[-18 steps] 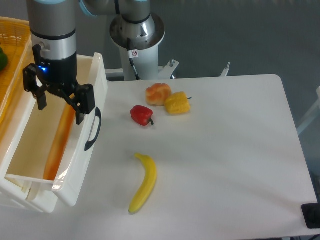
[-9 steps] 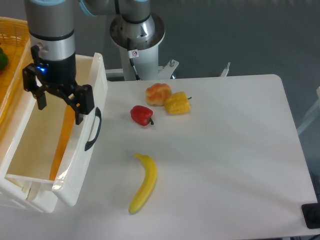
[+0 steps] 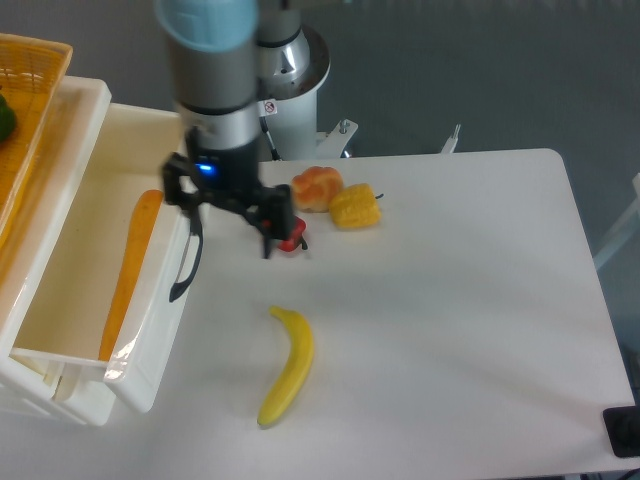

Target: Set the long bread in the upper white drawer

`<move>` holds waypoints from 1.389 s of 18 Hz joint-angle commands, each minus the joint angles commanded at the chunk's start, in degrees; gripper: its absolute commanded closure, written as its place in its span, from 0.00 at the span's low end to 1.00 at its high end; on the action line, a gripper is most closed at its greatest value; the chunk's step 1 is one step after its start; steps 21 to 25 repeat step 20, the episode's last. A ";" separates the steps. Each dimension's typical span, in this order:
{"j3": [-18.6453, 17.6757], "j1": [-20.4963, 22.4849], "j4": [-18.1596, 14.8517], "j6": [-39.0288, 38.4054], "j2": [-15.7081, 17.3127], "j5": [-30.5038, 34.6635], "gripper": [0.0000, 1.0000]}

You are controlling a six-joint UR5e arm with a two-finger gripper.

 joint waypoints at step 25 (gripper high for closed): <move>-1.32 16.36 5.19 39.74 -16.44 7.81 0.00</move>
